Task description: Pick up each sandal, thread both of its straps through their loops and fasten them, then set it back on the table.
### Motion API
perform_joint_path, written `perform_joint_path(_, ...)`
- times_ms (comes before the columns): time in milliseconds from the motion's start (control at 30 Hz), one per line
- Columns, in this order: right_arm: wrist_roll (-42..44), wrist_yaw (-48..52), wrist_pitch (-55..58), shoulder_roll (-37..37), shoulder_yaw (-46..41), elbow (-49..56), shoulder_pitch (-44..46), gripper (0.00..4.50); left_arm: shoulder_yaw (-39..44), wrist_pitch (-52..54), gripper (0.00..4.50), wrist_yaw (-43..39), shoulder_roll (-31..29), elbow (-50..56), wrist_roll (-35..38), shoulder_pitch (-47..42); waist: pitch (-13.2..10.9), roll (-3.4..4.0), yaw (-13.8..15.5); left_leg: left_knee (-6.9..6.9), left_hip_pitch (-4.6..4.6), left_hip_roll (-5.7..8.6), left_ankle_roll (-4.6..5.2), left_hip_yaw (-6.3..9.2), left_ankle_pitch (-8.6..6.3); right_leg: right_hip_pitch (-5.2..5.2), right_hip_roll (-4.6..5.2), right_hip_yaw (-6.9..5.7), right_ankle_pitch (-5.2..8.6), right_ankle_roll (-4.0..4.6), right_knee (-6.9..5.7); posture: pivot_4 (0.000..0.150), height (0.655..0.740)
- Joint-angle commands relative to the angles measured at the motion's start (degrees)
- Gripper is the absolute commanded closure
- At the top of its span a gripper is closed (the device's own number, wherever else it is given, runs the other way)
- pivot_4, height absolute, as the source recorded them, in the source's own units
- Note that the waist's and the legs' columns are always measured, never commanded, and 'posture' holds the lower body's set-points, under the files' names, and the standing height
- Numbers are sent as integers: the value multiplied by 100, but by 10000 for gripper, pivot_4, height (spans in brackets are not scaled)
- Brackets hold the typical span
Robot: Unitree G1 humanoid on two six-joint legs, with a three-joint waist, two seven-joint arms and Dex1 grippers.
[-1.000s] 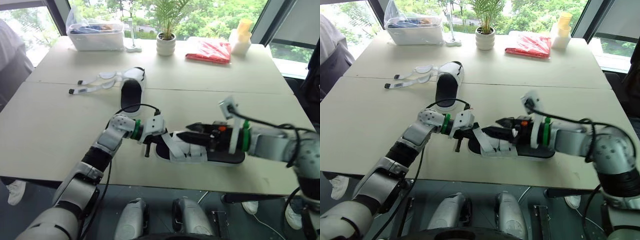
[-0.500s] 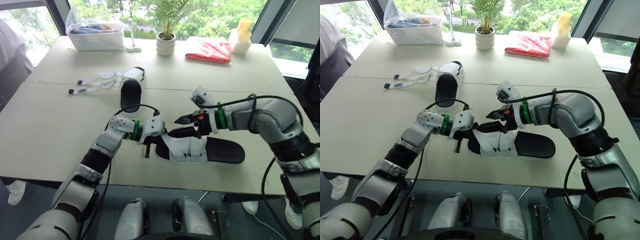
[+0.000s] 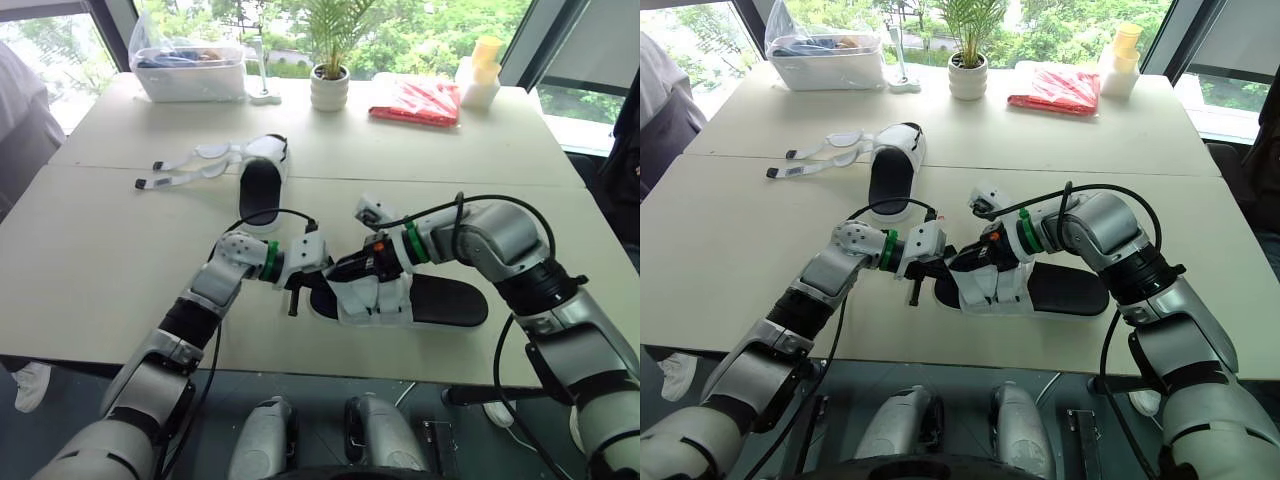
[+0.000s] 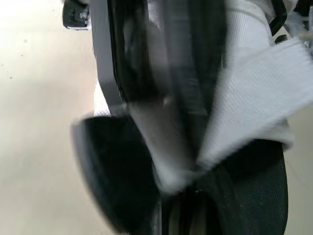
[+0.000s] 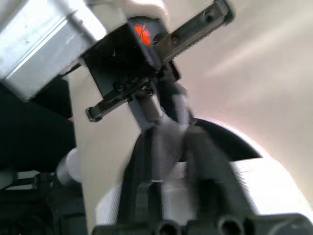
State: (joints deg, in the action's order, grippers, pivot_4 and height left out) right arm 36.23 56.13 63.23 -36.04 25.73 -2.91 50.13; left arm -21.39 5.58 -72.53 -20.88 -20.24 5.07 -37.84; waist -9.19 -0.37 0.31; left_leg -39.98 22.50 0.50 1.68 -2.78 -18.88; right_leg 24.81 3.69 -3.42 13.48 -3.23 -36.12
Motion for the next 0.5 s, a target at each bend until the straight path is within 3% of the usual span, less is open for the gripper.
perform_joint_path(33, -39, 67, 71, 110, -211, 145, 35, 44669, -51, 92, 45000, 98, -83, -137, -183, 72, 0, 1, -8, 0, 0, 0, -1, 0, 0, 0, 0, 0, 0, 0, -1, 1500, 7241)
perform_joint_path(500, 926, -501, 1396, -249, -2443, 983, -224, 44669, -115, 52, 45000, 123, -13, -124, -208, 100, -1, 3, 6, 1, 2, 0, -5, -1, 2, 3, 2, 1, -1, 3, -2, 1500, 7241)
